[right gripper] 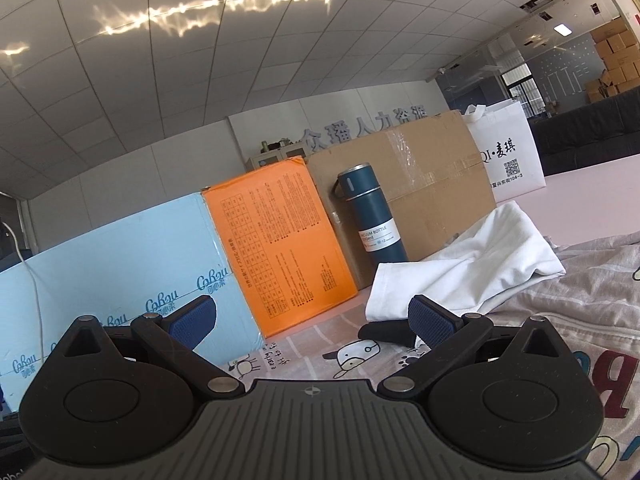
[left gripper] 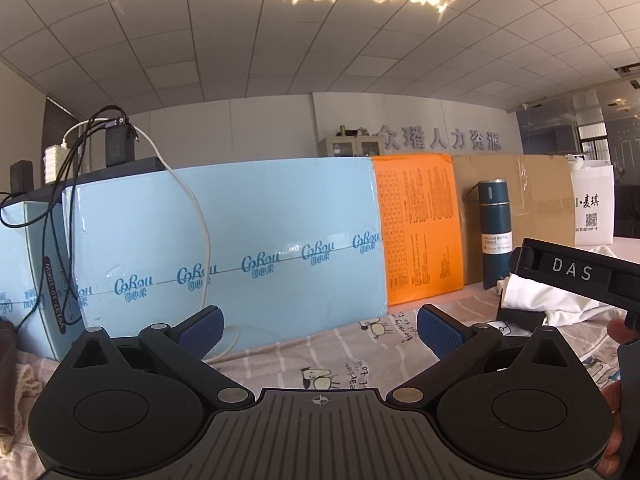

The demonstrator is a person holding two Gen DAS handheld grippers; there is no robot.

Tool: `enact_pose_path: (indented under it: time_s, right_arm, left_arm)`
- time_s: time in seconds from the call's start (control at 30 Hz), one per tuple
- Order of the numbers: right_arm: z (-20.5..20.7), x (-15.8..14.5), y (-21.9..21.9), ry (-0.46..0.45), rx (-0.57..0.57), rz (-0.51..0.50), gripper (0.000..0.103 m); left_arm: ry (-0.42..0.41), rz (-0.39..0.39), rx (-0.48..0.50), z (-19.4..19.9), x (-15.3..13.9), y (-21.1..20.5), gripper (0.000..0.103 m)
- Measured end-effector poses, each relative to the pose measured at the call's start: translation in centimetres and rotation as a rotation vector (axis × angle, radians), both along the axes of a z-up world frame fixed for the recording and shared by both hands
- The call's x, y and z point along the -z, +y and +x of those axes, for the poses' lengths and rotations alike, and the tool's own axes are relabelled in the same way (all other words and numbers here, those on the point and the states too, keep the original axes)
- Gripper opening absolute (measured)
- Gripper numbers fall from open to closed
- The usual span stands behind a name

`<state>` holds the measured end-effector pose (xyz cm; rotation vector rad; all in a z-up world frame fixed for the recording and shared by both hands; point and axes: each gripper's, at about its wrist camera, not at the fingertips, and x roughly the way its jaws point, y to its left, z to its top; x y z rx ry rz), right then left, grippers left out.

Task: Fold clothes
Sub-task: 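Move both tools toward the pink knit sweater beside the brown jacket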

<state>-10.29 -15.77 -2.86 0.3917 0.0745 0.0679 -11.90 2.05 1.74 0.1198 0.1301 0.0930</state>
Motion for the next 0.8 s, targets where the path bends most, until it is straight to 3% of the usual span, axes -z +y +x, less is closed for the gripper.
enact_pose_path:
  time_s: [0.23, 0.43, 0.57, 0.8]
  right_arm:
    - [-0.8, 0.0, 0.6, -0.020, -0.133, 0.016, 0.103]
    - [-1.6, 0.0, 1.2, -0.054, -0.235, 0.005, 0.103]
    - [-2.5, -0.1, 2.1, -0.101, -0.301, -0.030, 0.103]
    - [-4.1, -1.0, 5.1, -0.100, -0.462, -0.113, 0.103]
  left_arm:
    - [0.015, -0.038, 0.009, -2.6, 0.1, 2.2, 0.103]
    - [-0.075, -0.126, -0.066, -6.4, 0.2, 6.1, 0.103]
    - [-0.139, -0.156, -0.151, -9.2, 0.6, 9.5, 0.103]
    - [-0.142, -0.092, -0.343, -13.8, 1.0, 15.4, 0.103]
